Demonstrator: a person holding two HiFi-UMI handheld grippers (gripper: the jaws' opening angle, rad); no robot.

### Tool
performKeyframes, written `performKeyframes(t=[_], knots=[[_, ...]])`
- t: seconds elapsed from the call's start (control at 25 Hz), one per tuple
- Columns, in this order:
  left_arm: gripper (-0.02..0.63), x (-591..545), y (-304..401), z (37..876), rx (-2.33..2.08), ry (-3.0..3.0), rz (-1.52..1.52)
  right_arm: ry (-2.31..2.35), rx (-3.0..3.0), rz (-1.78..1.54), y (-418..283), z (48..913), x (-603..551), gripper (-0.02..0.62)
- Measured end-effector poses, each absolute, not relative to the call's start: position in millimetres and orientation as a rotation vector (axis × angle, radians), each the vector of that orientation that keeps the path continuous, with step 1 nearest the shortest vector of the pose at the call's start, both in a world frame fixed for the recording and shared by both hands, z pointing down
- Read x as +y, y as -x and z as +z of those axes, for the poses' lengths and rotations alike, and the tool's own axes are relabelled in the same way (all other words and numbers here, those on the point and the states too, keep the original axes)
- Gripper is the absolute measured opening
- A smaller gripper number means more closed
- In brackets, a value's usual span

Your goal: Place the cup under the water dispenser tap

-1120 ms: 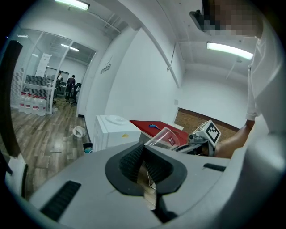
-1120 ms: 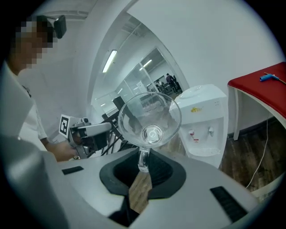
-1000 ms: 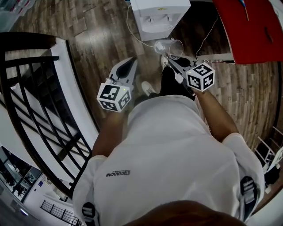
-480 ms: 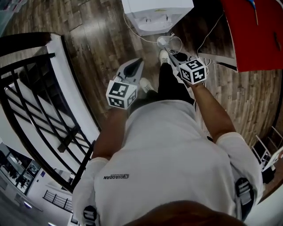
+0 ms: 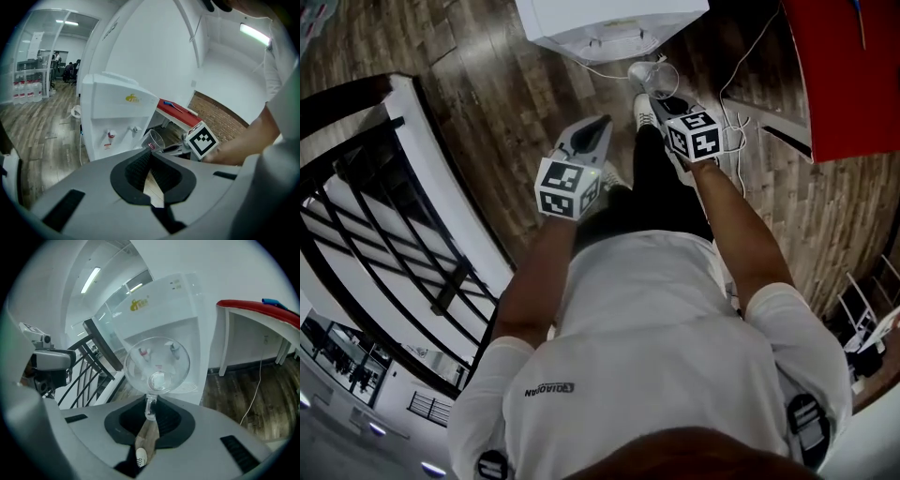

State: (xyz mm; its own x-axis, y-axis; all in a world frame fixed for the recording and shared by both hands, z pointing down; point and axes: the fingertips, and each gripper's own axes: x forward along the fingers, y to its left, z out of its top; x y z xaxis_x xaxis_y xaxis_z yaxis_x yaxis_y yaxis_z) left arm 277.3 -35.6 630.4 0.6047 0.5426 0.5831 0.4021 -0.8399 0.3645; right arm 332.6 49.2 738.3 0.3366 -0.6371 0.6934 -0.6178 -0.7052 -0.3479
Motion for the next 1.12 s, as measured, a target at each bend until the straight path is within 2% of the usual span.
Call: performKeyframes(t=[0.76, 1.12], knots=[[-0.005, -30, -304, 675, 0.716, -2.542, 1.178, 2.553, 1.175, -1.75, -398, 865, 54, 0.051], [-0.005, -45, -302, 677, 0.641, -2.53, 1.19, 2.756, 1.418, -1.78, -430, 882, 46, 0.051]])
